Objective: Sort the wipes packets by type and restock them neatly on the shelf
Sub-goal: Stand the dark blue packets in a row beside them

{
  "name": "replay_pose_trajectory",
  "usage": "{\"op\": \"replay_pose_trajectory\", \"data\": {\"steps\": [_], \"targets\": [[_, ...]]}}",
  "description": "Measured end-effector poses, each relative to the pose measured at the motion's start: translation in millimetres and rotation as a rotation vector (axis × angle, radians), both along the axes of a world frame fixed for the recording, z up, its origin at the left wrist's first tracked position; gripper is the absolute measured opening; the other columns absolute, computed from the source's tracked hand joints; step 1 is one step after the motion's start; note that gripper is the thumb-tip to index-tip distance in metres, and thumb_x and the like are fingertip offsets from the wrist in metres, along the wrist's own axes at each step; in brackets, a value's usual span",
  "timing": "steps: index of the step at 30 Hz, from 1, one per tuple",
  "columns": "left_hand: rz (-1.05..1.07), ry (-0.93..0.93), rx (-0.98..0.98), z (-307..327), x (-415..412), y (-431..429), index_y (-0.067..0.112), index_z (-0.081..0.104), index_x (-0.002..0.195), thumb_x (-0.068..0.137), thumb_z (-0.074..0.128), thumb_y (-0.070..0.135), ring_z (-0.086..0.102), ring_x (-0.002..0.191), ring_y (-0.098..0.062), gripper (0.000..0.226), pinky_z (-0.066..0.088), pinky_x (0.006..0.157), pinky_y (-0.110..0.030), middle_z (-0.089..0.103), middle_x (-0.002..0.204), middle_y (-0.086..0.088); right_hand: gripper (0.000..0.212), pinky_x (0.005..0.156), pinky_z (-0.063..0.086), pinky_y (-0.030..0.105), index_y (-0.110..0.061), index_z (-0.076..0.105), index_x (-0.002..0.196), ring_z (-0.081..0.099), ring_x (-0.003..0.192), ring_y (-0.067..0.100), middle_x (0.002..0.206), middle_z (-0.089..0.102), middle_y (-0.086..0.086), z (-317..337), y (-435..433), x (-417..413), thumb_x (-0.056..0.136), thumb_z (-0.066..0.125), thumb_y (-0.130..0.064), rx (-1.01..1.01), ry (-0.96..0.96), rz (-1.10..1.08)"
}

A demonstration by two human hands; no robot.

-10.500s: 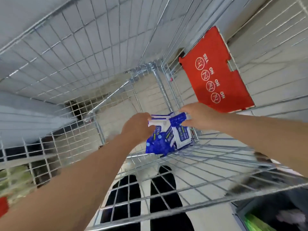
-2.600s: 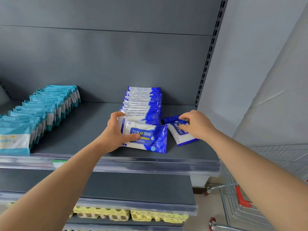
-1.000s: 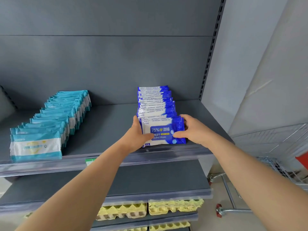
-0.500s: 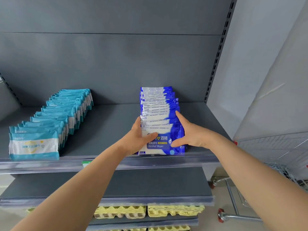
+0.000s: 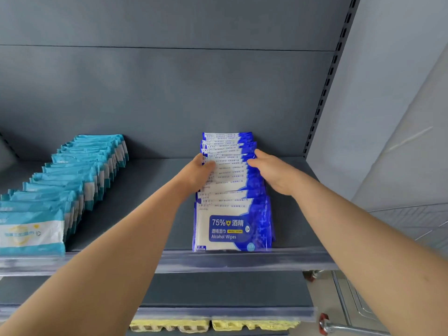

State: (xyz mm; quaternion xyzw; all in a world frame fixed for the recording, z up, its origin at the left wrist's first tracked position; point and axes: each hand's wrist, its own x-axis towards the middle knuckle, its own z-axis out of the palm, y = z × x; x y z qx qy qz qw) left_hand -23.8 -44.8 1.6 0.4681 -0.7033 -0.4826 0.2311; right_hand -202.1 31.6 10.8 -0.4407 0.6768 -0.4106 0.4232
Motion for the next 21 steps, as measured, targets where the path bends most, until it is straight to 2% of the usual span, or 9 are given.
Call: {"op": "replay_pose_trajectory", "data": {"steps": [3, 6, 8, 9, 12, 15, 17, 19, 21], "targets": [[0.033, 0.061, 0.035, -4.8, -5.6, -10.9, 0.021, 0.045, 0.124, 0.097, 0.046, 0.026, 0.065, 0.093, -0.017, 0.027, 0.053, 0.086, -0.036, 0.065, 0.109, 0.002, 0.035, 0.101, 0.044, 0.04, -0.016, 0.044, 0.131, 0.058, 0.108, 0.018, 0.126, 0.056, -0.002, 0.1, -13.8, -4.4, 0.096, 0.042, -0.021, -0.009, 0.092, -0.047], [0.086, 0.031, 0.007, -4.4, -2.0, -27.4, 0.019, 0.042, 0.11, 0.098, 0.045, 0.027, 0.054, 0.088, -0.017, 0.015, 0.043, 0.074, -0.031, 0.056, 0.103, 0.003, 0.048, 0.104, 0.039, 0.038, -0.018, 0.034, 0.142, 0.051, 0.12, 0.017, 0.141, 0.047, -0.001, 3.5, -24.1, -19.7, 0.096, 0.038, -0.032, -0.028, 0.209, -0.148], [0.089, 0.003, 0.014, 0.0, -4.9, -36.4, 0.015, 0.041, 0.091, 0.096, 0.044, 0.029, 0.049, 0.086, -0.02, 0.015, 0.039, 0.073, -0.032, 0.053, 0.097, 0.0, 0.052, 0.107, 0.034, 0.035, -0.017, 0.026, 0.147, 0.046, 0.124, 0.013, 0.142, 0.043, -0.006, 3.4, -33.3, -24.0, 0.098, 0.036, -0.033, -0.007, 0.118, -0.15], [0.064, 0.03, 0.042, 1.5, -8.8, -40.5, 0.014, 0.046, 0.092, 0.095, 0.044, 0.028, 0.054, 0.087, -0.02, 0.014, 0.044, 0.076, -0.034, 0.059, 0.098, -0.001, 0.045, 0.102, 0.038, 0.033, -0.017, 0.033, 0.142, 0.051, 0.117, 0.012, 0.134, 0.049, -0.008, 2.6, -38.1, -23.4, 0.099, 0.036, -0.03, -0.002, 0.038, -0.134], [0.011, 0.11, 0.15, 4.2, -21.9, -46.5, 0.017, 0.057, 0.116, 0.091, 0.045, 0.023, 0.068, 0.099, -0.027, 0.028, 0.053, 0.091, -0.048, 0.069, 0.111, -0.007, 0.027, 0.084, 0.053, 0.035, -0.016, 0.05, 0.124, 0.065, 0.102, 0.02, 0.12, 0.064, 0.004, 1.2, -47.8, -17.3, 0.1, 0.039, -0.025, 0.027, -0.17, -0.101], [-0.007, 0.114, 0.144, 4.7, -27.3, -44.3, 0.028, 0.058, 0.116, 0.091, 0.043, 0.023, 0.067, 0.1, -0.032, 0.029, 0.052, 0.093, -0.05, 0.069, 0.113, -0.01, 0.029, 0.09, 0.053, 0.04, -0.017, 0.049, 0.127, 0.065, 0.103, 0.021, 0.12, 0.065, 0.004, -4.0, -50.2, -18.7, 0.1, 0.042, -0.025, 0.034, -0.241, -0.099], [-0.005, 0.144, 0.173, 2.5, -28.9, -42.9, 0.033, 0.053, 0.117, 0.096, 0.04, 0.02, 0.068, 0.093, -0.024, 0.028, 0.056, 0.086, -0.042, 0.07, 0.107, -0.003, 0.037, 0.095, 0.05, 0.043, -0.019, 0.042, 0.135, 0.063, 0.107, 0.021, 0.128, 0.06, 0.002, -6.8, -49.5, -20.1, 0.099, 0.042, -0.027, 0.031, -0.255, -0.076], [-0.001, 0.121, 0.135, 1.0, -29.8, -42.4, 0.03, 0.049, 0.121, 0.099, 0.037, 0.022, 0.069, 0.092, -0.021, 0.027, 0.058, 0.078, -0.038, 0.069, 0.103, 0.002, 0.041, 0.096, 0.049, 0.045, -0.023, 0.038, 0.138, 0.063, 0.108, 0.019, 0.13, 0.058, -0.001, -9.1, -47.4, -19.5, 0.098, 0.041, -0.032, 0.023, -0.158, -0.075], [0.01, -0.005, -0.009, 2.0, -29.1, -41.6, 0.022, 0.049, 0.118, 0.098, 0.036, 0.025, 0.066, 0.08, -0.017, 0.024, 0.052, 0.063, -0.03, 0.065, 0.096, 0.004, 0.032, 0.093, 0.05, 0.045, -0.023, 0.047, 0.122, 0.064, 0.101, 0.018, 0.119, 0.062, -0.002, -6.6, -40.2, -17.6, 0.095, 0.041, -0.038, -0.005, 0.095, -0.088]]}}
